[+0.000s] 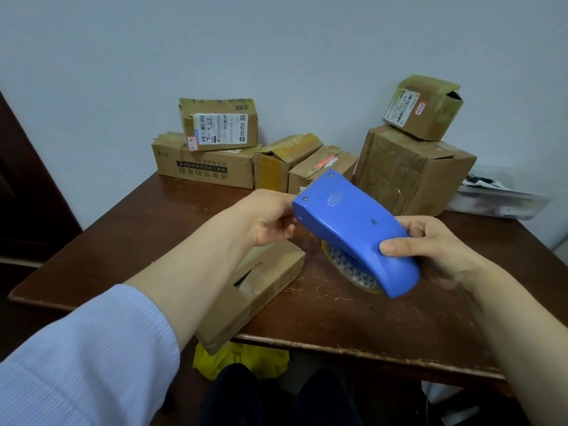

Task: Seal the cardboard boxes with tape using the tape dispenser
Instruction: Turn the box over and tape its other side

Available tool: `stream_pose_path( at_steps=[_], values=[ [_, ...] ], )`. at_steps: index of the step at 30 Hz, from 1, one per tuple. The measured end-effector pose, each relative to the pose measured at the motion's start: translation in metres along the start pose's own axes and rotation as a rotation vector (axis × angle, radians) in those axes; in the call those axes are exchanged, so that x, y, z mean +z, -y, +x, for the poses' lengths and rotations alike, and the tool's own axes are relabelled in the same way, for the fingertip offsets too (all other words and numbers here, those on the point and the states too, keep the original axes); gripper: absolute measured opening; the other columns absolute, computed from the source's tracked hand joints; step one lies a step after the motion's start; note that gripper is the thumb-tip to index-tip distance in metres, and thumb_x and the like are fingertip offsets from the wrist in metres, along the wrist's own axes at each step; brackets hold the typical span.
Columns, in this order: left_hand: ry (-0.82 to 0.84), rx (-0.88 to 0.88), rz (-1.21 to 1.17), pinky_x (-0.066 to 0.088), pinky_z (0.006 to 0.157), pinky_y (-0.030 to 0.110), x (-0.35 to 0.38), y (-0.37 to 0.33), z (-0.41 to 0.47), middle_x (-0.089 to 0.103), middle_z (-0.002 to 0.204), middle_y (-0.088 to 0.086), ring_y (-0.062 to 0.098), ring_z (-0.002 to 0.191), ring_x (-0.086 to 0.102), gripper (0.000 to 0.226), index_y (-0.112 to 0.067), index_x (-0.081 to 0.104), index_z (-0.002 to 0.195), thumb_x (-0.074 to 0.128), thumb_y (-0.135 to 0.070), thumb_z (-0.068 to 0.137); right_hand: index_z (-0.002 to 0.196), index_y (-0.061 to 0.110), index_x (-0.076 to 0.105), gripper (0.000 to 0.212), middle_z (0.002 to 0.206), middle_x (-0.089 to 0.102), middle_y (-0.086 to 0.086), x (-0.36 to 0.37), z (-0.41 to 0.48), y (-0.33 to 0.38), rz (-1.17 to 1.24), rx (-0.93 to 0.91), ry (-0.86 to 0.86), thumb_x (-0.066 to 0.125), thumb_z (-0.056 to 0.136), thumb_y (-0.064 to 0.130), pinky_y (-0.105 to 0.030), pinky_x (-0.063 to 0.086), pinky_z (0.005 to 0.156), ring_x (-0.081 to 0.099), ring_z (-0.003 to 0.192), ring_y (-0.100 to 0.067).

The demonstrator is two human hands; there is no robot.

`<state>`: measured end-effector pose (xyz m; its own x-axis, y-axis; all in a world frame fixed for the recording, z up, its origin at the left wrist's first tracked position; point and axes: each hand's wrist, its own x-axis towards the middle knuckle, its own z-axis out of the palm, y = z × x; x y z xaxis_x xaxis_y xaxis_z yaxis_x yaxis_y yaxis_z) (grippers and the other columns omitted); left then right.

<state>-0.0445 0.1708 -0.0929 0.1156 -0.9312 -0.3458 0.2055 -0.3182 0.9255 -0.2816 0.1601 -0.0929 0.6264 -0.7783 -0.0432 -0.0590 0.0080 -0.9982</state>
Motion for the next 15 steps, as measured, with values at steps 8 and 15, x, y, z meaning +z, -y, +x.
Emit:
stream_pose_path(
  at_steps=[8, 15],
  values=[
    [-0.252, 0.257, 0.281, 0.043, 0.049, 0.028, -0.006, -0.009, 0.013, 0.060, 0.058, 0.011, 0.014, 0.036, 0.042, 0.028, 0.000, 0.071, 0.085, 0.047, 0.014, 0.089, 0.072, 0.012, 0.075, 0.031, 0.076, 0.074, -0.005, 0.026, 0.006, 0.016, -0.112, 0.013, -0.099, 0.089, 0.053, 0.032, -0.022, 0.052, 0.055, 0.070, 0.065, -0.015],
    [-0.368, 0.264, 0.329, 0.056, 0.068, 0.029, -0.038, -0.022, 0.032, 0.070, 0.078, 0.015, 0.017, 0.057, 0.057, 0.005, -0.001, 0.071, 0.085, 0.072, -0.005, 0.083, 0.077, 0.005, 0.074, 0.047, 0.076, 0.073, -0.012, 0.031, -0.001, 0.020, -0.214, 0.083, -0.182, 0.089, 0.043, 0.033, -0.031, 0.052, 0.063, 0.068, 0.063, -0.022]
  ],
)
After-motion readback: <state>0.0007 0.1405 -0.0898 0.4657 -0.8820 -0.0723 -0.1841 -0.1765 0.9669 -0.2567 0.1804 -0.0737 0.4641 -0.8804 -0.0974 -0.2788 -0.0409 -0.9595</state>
